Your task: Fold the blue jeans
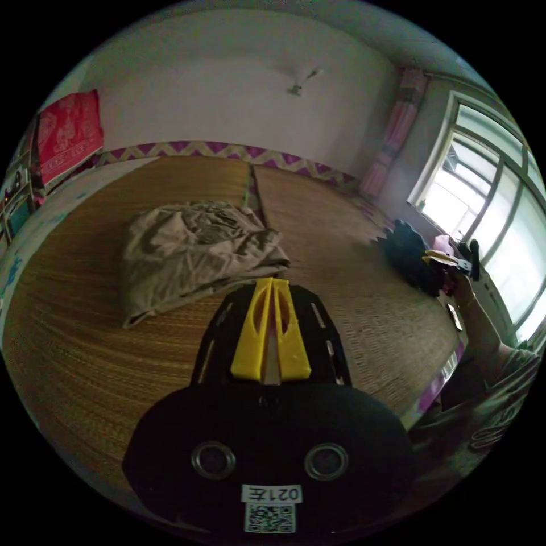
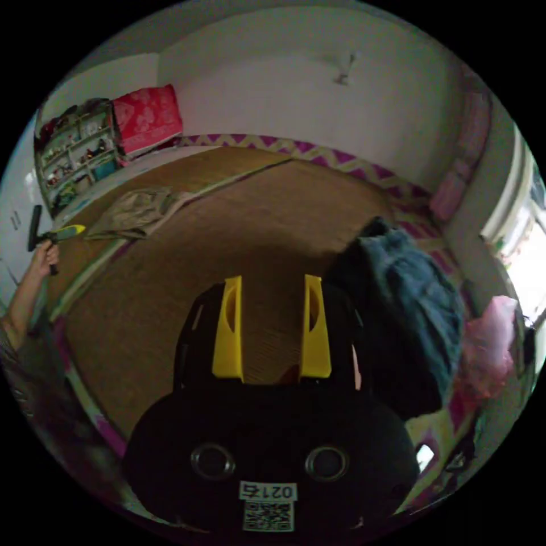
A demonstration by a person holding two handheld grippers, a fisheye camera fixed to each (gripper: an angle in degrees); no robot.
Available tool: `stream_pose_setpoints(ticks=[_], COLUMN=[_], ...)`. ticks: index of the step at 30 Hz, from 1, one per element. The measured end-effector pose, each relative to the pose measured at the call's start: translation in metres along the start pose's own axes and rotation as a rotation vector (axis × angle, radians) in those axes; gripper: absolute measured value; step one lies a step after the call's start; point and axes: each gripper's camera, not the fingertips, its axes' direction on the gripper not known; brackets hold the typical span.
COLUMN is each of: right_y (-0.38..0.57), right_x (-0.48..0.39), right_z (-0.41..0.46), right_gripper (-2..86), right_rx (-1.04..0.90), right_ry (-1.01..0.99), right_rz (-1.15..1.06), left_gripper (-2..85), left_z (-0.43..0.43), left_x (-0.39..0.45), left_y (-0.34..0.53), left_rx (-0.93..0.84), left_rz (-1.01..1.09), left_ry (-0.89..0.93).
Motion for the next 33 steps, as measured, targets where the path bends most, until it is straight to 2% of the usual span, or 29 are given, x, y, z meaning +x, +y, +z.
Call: stream_pose_setpoints(ticks=[3,7,9,13,17,19,24,26,28,31,33], right_y=[0.036,0.054,0.050,0.027,-0.001,-0.012,-0.058,-0.068,-0.079,-0.090,-0.090], right_x=[0.025,0.030,0.026,0.016,-0.005,-0.007,0.041,0.030,-0.001,-0.100,-0.210], right_z=[-0.006,0.016,0.042,0.081,0.118,0.117,0.034,-0.007,-0.046,-0.090,-0.089], right_gripper=[17.5,16.6,16.2,16.0,9.3,6.4,4.6,4.6,4.6,4.7,4.8], right_rx=[0.013,0.003,-0.014,-0.059,-0.086,-0.076,0.003,0.042,0.065,0.067,0.021], right_ry=[0.225,0.372,0.457,0.443,0.539,0.521,0.268,0.270,0.258,0.203,0.134], right_rz=[-0.033,-0.111,-0.171,-0.257,-0.312,-0.298,0.029,0.008,-0.052,-0.187,-0.307], left_gripper=[-0.9,-1.0,-1.0,-1.0,-1.0,-1.0,-1.0,-1.0,-0.9,-0.8,-0.5], left_z=[0.017,0.042,0.061,0.080,0.097,0.104,0.125,0.131,0.137,0.145,0.152], left_x=[0.038,0.078,0.099,0.129,0.163,0.171,0.184,0.187,0.191,0.198,0.205], left_y=[0.015,0.031,0.041,0.062,0.092,0.105,0.140,0.151,0.162,0.183,0.201], left_rx=[0.009,-0.002,-0.051,-0.061,-0.096,-0.105,-0.166,-0.178,-0.181,-0.158,-0.136], left_rz=[0.039,0.062,0.073,0.098,0.181,0.202,0.208,0.209,0.206,0.198,0.176], left_ry=[0.046,0.068,0.147,0.148,0.113,0.132,0.171,0.194,0.201,0.221,0.294])
